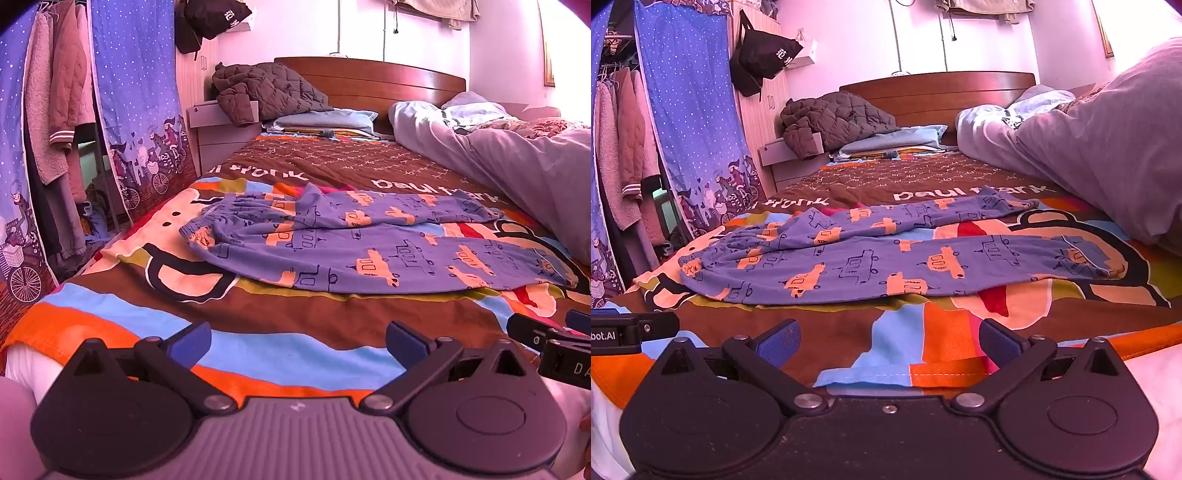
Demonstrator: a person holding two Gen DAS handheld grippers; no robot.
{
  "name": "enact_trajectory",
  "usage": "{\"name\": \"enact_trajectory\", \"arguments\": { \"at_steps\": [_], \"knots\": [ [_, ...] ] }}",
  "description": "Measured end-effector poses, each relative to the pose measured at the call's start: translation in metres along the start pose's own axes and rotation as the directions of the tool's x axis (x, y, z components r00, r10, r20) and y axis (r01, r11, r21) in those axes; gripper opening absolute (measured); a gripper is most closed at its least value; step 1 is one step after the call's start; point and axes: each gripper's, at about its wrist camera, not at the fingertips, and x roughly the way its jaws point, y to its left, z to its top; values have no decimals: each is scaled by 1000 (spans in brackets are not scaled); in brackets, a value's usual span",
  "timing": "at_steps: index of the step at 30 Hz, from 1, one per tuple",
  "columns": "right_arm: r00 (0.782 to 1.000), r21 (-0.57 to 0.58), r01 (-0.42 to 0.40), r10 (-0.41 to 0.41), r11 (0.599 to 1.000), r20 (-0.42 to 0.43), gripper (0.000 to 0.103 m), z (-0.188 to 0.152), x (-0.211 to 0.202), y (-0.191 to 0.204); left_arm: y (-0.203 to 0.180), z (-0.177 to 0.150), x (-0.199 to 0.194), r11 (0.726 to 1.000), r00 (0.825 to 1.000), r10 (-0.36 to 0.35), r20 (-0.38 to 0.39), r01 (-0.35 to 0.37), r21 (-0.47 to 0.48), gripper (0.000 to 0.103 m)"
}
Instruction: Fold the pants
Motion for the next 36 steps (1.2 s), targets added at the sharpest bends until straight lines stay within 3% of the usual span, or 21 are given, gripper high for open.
{"name": "enact_trajectory", "arguments": {
  "at_steps": [36],
  "knots": [
    [1000,1,-1,1,1000,-3,102,0,2,-1,7,-2,-2,1000,1000,2,-8,-3,-3,103]
  ]
}}
